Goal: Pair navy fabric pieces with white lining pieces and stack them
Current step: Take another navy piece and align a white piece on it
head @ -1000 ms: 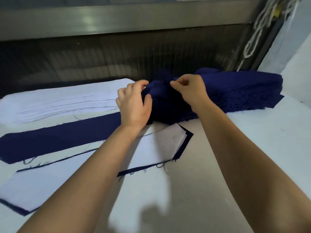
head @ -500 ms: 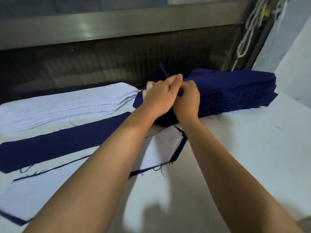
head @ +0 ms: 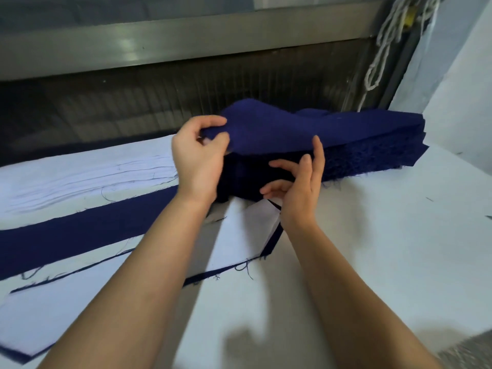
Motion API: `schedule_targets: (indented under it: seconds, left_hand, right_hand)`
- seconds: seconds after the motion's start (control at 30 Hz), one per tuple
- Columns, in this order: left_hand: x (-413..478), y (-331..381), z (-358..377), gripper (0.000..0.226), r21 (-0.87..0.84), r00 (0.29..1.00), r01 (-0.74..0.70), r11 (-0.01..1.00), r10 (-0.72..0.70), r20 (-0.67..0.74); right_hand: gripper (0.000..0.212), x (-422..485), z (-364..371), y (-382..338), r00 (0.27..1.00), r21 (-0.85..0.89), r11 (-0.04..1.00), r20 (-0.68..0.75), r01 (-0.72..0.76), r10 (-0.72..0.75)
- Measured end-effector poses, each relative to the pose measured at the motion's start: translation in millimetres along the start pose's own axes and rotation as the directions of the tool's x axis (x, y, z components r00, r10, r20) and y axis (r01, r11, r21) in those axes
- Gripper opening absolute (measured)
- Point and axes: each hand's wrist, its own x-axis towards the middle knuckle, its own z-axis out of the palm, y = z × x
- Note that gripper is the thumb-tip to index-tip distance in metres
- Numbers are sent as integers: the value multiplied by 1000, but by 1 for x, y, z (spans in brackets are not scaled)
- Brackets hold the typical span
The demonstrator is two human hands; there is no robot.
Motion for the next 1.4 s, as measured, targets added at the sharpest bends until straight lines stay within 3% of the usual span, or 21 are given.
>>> schedule_targets:
  seconds: [0.2,0.4,0.73,0.83,0.97,1.07,1.2,1.4]
  left_hand:
    - [-12,-11,-74,40,-56,982,188,981,-188,8]
    - [-29,-23,-140,41,-61,968,247,967,-249,-24]
    - [-63,-36,-237,45,2,967,234,972,-232,-105]
    - [-72,-41,-260,46,94,972,210,973,-198,-125]
    - [-85,-48,-284,44,224,977,184,957,-154,-145]
    - [-90,-52,-296,40,281,977,180,943,-137,-166]
    - [-97,-64,-307,26,210,958,253,944,-214,-193]
    - [-106,-64,-306,35,371,971,193,908,-121,-208]
  right_hand:
    - [29,10,-15,-8,972,59,996,-220,-64,76]
    - [24,3,-9,-9,988,-192,980,-150,-53,24]
    - [27,-11,-10,-7,983,-257,955,-142,-147,113]
    - [29,-21,-12,-7,994,-365,926,-68,-99,80]
    - [48,-37,-15,-9,976,-425,895,95,-140,198]
    - [52,-46,-15,-7,966,-499,856,127,-132,223]
    - [50,-50,-14,-2,973,-587,805,129,-81,192]
    - [29,-51,-17,2,982,-748,662,151,36,117]
